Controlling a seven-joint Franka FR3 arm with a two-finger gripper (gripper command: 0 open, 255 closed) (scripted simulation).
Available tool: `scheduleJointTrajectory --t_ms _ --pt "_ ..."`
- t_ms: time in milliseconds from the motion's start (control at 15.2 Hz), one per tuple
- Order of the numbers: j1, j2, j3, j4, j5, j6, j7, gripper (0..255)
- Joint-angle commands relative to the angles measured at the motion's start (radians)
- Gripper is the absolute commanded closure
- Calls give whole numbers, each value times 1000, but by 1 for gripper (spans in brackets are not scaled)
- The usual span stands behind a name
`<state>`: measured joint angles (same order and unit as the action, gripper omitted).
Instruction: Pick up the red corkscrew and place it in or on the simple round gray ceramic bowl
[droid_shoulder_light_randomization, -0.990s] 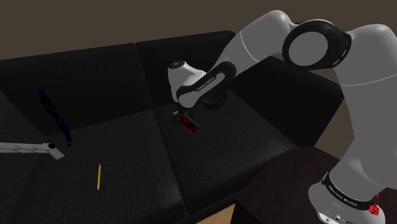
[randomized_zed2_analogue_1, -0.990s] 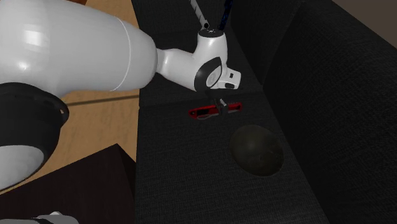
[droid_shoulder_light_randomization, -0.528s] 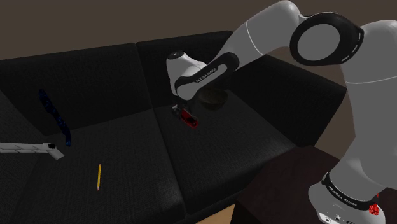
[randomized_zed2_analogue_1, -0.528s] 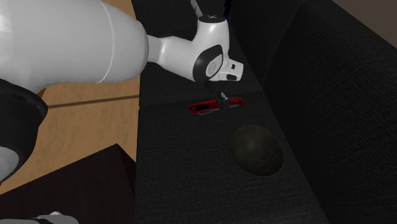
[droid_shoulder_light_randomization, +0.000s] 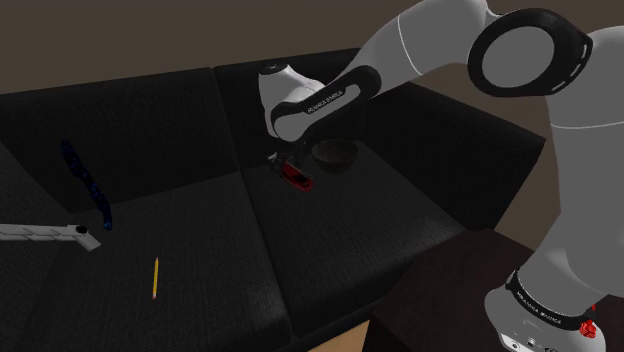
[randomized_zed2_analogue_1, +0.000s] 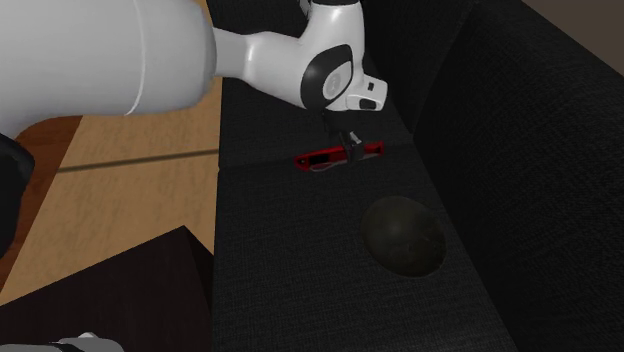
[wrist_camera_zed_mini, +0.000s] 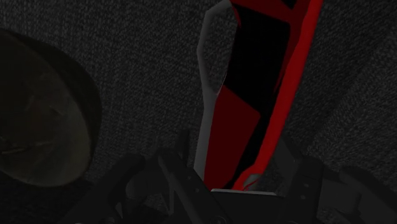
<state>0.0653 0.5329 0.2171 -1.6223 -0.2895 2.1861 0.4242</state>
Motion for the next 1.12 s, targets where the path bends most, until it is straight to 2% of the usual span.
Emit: scheduleJointTrajectory --t_ms 0,726,1056 --pt "-2 -15 3 4 5 -18 -5 255" --pt "-5 -68 14 62 29 -126 -31 255" --pt "-80 -50 -9 93 44 -124 -136 255"
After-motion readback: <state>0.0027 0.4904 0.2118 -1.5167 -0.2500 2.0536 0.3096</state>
